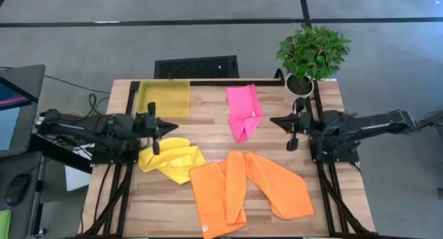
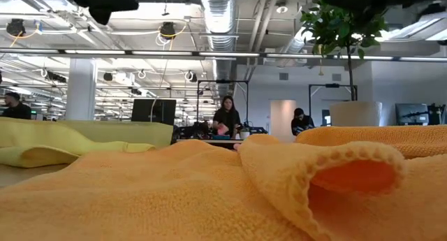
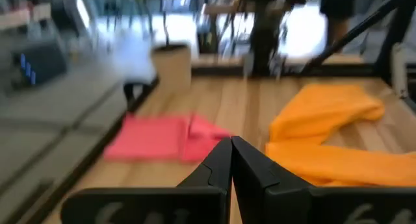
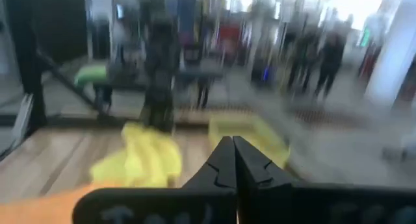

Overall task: Fold microfiber towels
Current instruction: Fold the pink microfiber cloth

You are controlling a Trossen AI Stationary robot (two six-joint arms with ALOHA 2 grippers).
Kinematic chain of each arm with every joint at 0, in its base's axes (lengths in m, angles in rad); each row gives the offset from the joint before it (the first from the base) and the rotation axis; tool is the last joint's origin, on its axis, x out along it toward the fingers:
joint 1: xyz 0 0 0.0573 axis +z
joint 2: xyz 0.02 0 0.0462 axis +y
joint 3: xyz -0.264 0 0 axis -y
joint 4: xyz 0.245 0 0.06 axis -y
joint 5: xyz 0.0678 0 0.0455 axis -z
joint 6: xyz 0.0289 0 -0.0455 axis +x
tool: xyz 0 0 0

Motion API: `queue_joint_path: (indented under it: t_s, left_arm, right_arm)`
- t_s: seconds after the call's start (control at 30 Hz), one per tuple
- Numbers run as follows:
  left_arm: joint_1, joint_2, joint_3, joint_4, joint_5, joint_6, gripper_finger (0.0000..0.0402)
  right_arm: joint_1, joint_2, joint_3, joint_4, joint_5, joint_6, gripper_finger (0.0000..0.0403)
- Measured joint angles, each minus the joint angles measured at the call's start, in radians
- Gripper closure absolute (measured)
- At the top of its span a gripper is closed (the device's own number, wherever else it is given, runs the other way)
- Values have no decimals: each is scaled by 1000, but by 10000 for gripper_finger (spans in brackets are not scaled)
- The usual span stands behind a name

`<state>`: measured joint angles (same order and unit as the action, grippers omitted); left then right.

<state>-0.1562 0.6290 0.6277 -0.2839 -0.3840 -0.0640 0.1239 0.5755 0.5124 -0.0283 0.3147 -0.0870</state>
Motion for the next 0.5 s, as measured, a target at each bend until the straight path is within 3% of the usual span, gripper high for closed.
queue_joint_path:
  t_s: [0.1, 0.17, 0.3, 0.5]
  left_arm:
    - [0, 68, 60, -68, 1, -77, 401]
    - [0, 108, 84, -60, 16, -111, 401]
    - [0, 164, 97, -31, 36, -124, 401]
    - [0, 243, 97, 4, 37, -124, 401]
  right_arm:
    - [-27, 45, 132, -282, 2, 202, 393]
    - [-35, 66, 190, -383, -2, 293, 390]
    - [-32, 100, 250, -481, -97, 296, 390]
    - [-26, 170, 265, -485, -224, 305, 398]
